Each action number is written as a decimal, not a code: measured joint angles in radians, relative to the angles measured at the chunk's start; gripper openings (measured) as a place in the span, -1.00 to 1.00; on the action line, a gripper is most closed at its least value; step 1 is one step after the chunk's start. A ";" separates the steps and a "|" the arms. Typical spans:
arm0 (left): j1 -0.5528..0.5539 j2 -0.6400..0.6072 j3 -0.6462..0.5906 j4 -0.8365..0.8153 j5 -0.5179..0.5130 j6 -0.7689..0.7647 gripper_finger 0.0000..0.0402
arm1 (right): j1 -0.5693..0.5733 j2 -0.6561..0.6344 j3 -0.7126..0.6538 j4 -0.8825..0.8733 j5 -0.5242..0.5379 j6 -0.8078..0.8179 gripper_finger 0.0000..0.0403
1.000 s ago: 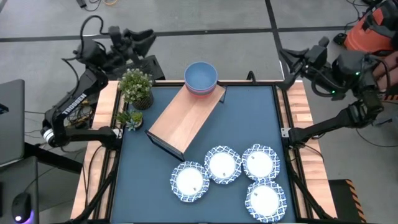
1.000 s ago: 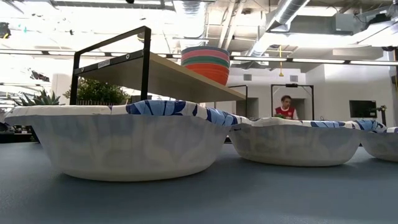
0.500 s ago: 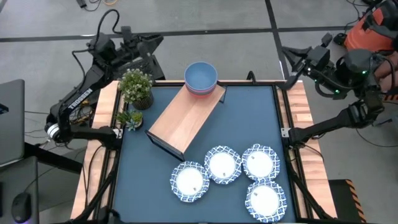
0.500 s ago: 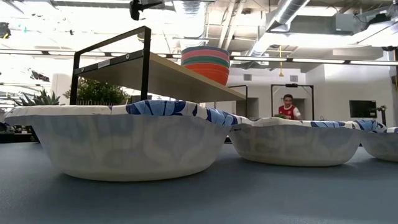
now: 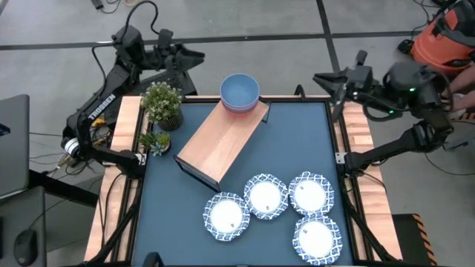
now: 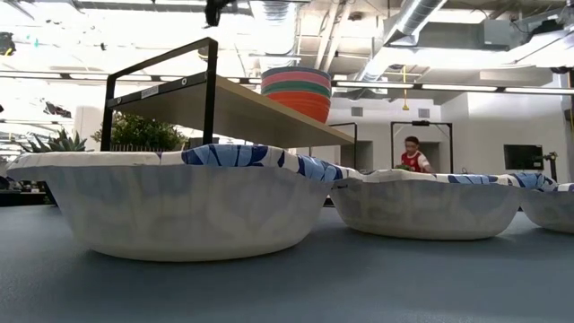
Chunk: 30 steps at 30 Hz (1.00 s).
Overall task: Place and stack bowls onto a shelf
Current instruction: Put the white bowl on the shelf
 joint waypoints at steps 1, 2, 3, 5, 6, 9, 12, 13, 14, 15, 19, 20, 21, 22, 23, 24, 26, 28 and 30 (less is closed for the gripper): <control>-0.001 0.000 0.015 0.011 0.029 -0.006 0.21 | -0.006 0.004 0.000 -0.021 -0.001 0.015 -0.65; -0.006 0.000 0.034 0.022 0.057 -0.007 0.21 | -0.010 0.007 0.000 -0.052 -0.001 0.043 -0.63; -0.014 0.000 0.054 0.034 0.079 -0.006 0.21 | -0.013 0.008 0.000 -0.099 -0.001 0.080 -0.62; -0.035 -0.001 0.095 0.048 0.105 0.002 0.21 | -0.015 0.015 0.000 -0.224 -0.012 0.172 -0.60; -0.044 -0.002 0.121 0.047 0.112 0.011 0.21 | -0.015 0.025 0.000 -0.282 -0.031 0.216 -0.60; -0.085 -0.002 0.206 0.041 0.117 0.035 0.21 | -0.002 0.054 0.000 -0.394 -0.123 0.346 -0.59; -0.129 -0.004 0.299 -0.002 0.054 0.068 0.21 | 0.027 0.091 -0.001 -0.395 -0.171 0.414 -0.59; -0.141 -0.004 0.332 -0.040 0.028 0.092 0.21 | 0.039 0.099 -0.001 -0.383 -0.182 0.418 -0.59; -0.150 -0.004 0.361 -0.093 -0.004 0.126 0.21 | 0.051 0.107 -0.001 -0.366 -0.187 0.417 -0.59; -0.159 -0.006 0.387 -0.160 -0.035 0.171 0.21 | 0.061 0.114 -0.001 -0.343 -0.187 0.410 -0.59; -0.187 -0.014 0.443 -0.531 -0.246 0.423 0.21 | 0.082 0.142 -0.001 -0.224 -0.187 0.330 -0.59; -0.194 -0.015 0.443 -0.618 -0.336 0.467 0.21 | 0.082 0.145 -0.001 -0.194 -0.187 0.302 -0.59; -0.201 -0.015 0.432 -0.695 -0.426 0.495 0.21 | 0.082 0.147 -0.001 -0.167 -0.187 0.273 -0.59; -0.209 -0.015 0.416 -0.756 -0.497 0.510 0.21 | 0.081 0.146 -0.001 -0.142 -0.186 0.249 -0.59; -0.216 -0.014 0.391 -0.796 -0.543 0.513 0.21 | 0.077 0.144 0.000 -0.122 -0.186 0.227 -0.59; -0.225 -0.014 0.363 -0.820 -0.555 0.516 0.21 | 0.071 0.140 0.001 -0.116 -0.182 0.208 -0.59; -0.246 -0.016 0.293 -0.824 -0.515 0.513 0.21 | 0.058 0.126 0.001 -0.137 -0.165 0.201 -0.59; -0.274 -0.021 0.223 -0.801 -0.439 0.489 0.21 | 0.041 0.111 0.001 -0.178 -0.131 0.230 -0.59; -0.318 -0.031 0.159 -0.760 -0.366 0.454 0.21 | 0.023 0.088 0.001 -0.232 -0.122 0.283 -0.59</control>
